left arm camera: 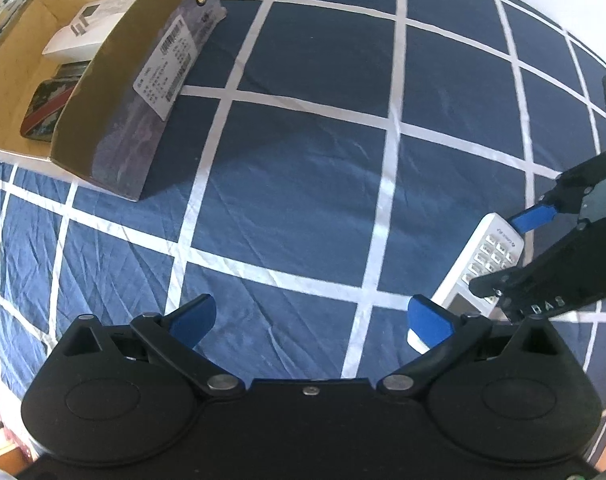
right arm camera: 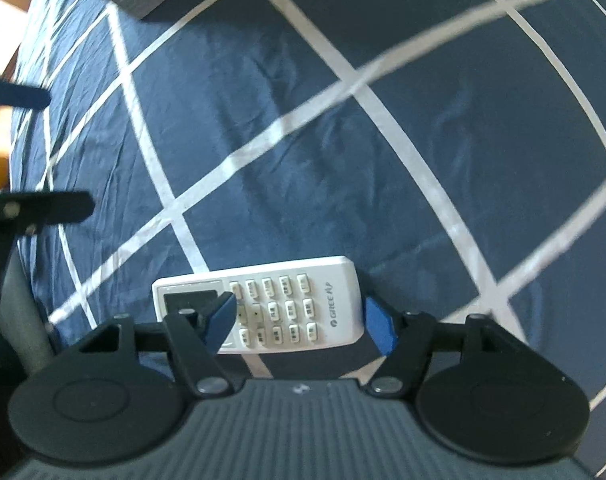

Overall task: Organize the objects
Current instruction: 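Close the right gripper on the white cordless phone handset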

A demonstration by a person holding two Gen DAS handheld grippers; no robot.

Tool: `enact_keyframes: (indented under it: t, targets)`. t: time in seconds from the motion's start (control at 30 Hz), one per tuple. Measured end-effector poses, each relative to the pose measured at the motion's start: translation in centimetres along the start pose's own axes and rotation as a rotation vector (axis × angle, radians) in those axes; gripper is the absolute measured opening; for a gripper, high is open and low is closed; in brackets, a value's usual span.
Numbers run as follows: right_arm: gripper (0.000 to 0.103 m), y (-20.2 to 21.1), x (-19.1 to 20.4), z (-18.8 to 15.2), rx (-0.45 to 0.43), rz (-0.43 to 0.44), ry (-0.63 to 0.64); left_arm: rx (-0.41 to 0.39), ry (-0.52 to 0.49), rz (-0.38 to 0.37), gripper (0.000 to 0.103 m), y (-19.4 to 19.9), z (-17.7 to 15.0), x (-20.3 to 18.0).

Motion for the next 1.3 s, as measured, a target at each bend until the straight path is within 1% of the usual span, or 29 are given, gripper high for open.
enact_keyframes:
  t: [0.17, 0.33, 0.53, 0.77, 0.87, 1.0, 1.13, 1.3]
  targets:
    - [0.069, -0.1, -0.3, -1.7, -0.054, -0.004, -0.170, -0.037, -0.025, -0.018, 0.103, 1.2, -1.0, 0.7]
    - [0.069, -0.1, -0.2, -4.1, -0.151, -0.006, -0.368, -0.058, -0.049, -0.032, 0.103, 1.7, -2.5, 1.6]
    - [0.070, -0.5, 0.7, -6.9, -0.264, -0.011, -0.606, -0.040, -0.086, -0.058, 0.103, 0.9, -4.1, 2.3]
    - [0.070, -1.3, 2.5, -9.0, -0.374, -0.014, -0.812, -0.008, -0.126, -0.081, 0.103, -1.0, -5.6, 2.1]
    - [0.070, -2.0, 3.5, -9.9, -0.410, -0.023, -0.876, 0.005, -0.134, -0.096, 0.103, -1.9, -5.9, 1.6]
    - [0.070, -2.0, 4.2, -10.5, -0.458, -0.044, -0.926, 0.021, -0.141, -0.120, 0.103, -3.0, -6.0, 0.5]
    - [0.069, -2.0, 4.7, -10.5, -0.473, -0.077, -0.910, 0.035, -0.143, -0.152, 0.103, -3.9, -6.2, -0.9]
    - [0.069, -2.2, 4.7, -10.4, -0.476, -0.084, -0.866, 0.042, -0.135, -0.193, 0.103, -4.4, -6.2, -2.4]
Point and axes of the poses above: each gripper's, at about its wrist camera, not at the fingertips, and y roughly against the way its jaws point, x to its left, z to its top, the point moved 3 cm from there along -y, roughly the way its jaws point, and after that the axes turned 12 degrees about z, right-handed, at the moved point
